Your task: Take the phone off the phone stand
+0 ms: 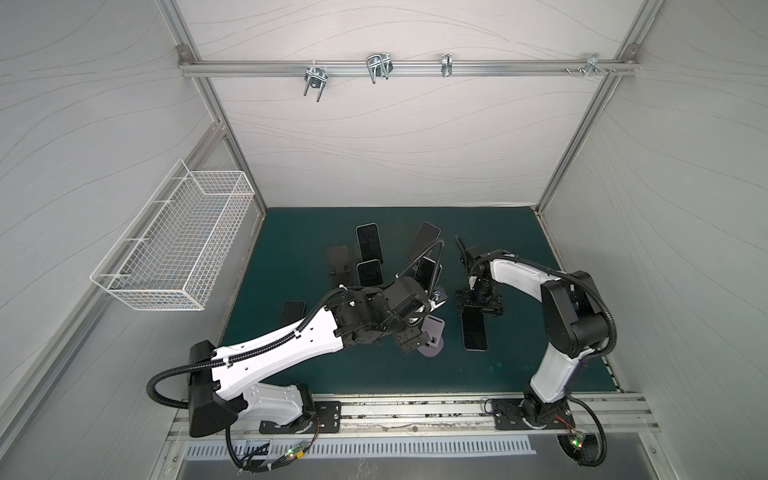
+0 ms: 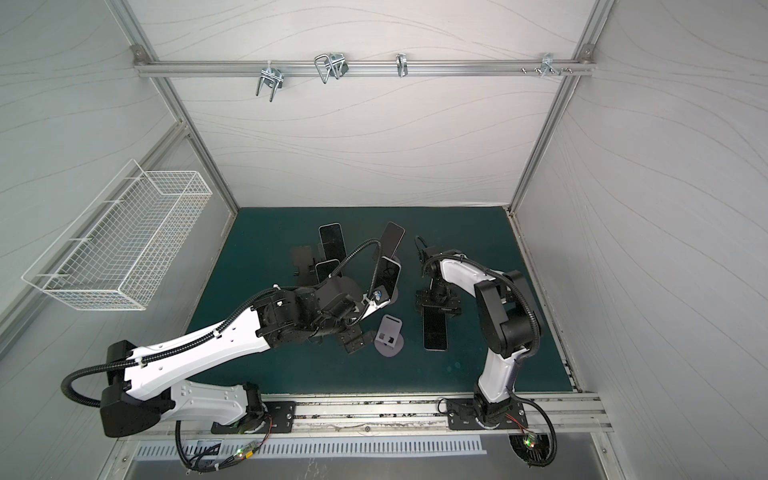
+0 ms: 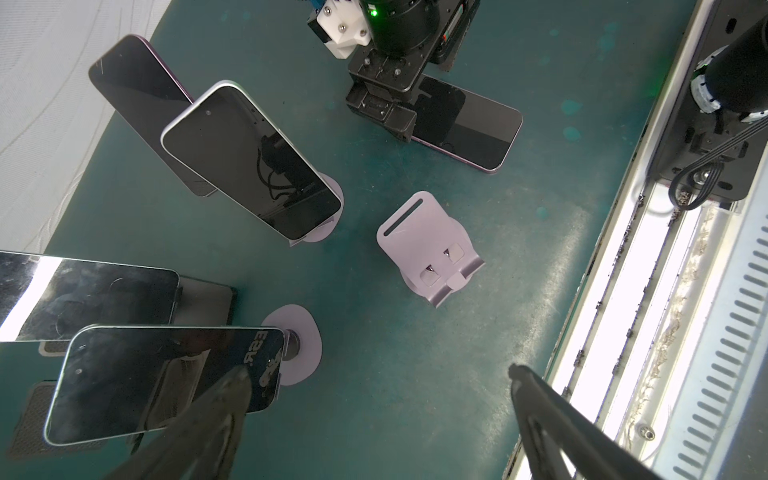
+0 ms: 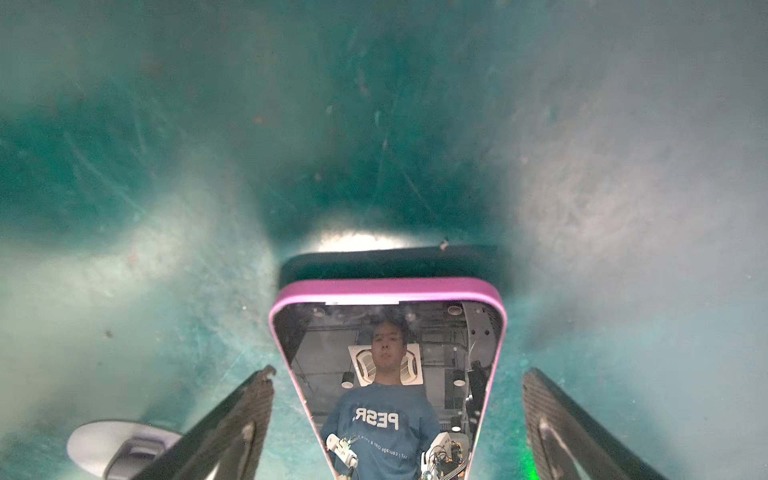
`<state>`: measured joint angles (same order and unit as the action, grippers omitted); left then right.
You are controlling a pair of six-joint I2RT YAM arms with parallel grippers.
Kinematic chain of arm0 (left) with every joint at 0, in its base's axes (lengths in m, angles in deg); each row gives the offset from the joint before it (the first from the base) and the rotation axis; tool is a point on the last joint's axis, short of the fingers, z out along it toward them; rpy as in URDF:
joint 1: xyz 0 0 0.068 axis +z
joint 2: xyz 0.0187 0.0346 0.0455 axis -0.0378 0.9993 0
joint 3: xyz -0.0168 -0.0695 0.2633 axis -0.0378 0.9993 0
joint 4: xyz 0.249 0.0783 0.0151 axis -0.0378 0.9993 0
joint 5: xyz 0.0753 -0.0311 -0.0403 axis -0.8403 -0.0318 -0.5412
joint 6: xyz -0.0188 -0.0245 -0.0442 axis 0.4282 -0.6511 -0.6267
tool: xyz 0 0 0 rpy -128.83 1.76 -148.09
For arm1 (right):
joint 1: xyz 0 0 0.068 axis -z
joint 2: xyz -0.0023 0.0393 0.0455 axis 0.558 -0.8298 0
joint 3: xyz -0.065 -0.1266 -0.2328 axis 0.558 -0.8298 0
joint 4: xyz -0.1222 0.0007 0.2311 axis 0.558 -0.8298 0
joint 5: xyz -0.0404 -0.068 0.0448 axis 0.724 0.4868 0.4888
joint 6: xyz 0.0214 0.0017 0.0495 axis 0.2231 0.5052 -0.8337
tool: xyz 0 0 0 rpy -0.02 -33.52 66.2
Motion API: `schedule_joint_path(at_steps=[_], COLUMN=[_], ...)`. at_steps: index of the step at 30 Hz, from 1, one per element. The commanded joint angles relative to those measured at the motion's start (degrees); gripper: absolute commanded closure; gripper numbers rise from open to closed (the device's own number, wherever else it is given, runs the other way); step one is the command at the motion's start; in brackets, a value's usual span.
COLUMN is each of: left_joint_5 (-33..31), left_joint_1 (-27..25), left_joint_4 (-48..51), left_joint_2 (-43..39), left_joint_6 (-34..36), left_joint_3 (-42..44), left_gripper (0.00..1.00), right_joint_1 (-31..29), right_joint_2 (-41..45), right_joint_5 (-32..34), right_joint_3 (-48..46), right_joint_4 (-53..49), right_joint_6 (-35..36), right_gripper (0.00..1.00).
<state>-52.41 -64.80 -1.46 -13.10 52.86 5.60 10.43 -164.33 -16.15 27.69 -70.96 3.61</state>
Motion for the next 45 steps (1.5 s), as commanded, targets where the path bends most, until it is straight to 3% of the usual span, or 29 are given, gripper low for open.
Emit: schedule_joint_path(at_steps=[1, 25, 36, 45], left_joint_5=[-0.3, -1.0, -5.3, -8.8], left_joint_1=[-0.1, -0.1, -0.1, -0.1], left_joint_4=[-2.5, -1.9, 5.4, 20.0], left_joint_2=[-1.4, -7.5, -12.5, -13.0], left_joint_6=[-0.5, -5.6, -10.3, -14.7], left_joint_3=[-0.1, 2.8, 3.2, -8.2], left_gripper=[0.01, 0.01, 0.01, 0.01], right_joint_1=[0.3, -1.3, -8.5, -20.6], right_joint_2=[2.1, 7.6, 13.0, 25.6], right_joint_5=[-0.7, -1.6, 0.5, 6.9], right_joint_3=[-0.1, -1.7, -0.9, 0.7], right_joint_4=[-2.3, -3.2, -5.3, -18.0], right_joint_6=[-0.5, -3.9, -11.8, -27.6], right_gripper=[0.07, 0.12, 0.12, 0.13])
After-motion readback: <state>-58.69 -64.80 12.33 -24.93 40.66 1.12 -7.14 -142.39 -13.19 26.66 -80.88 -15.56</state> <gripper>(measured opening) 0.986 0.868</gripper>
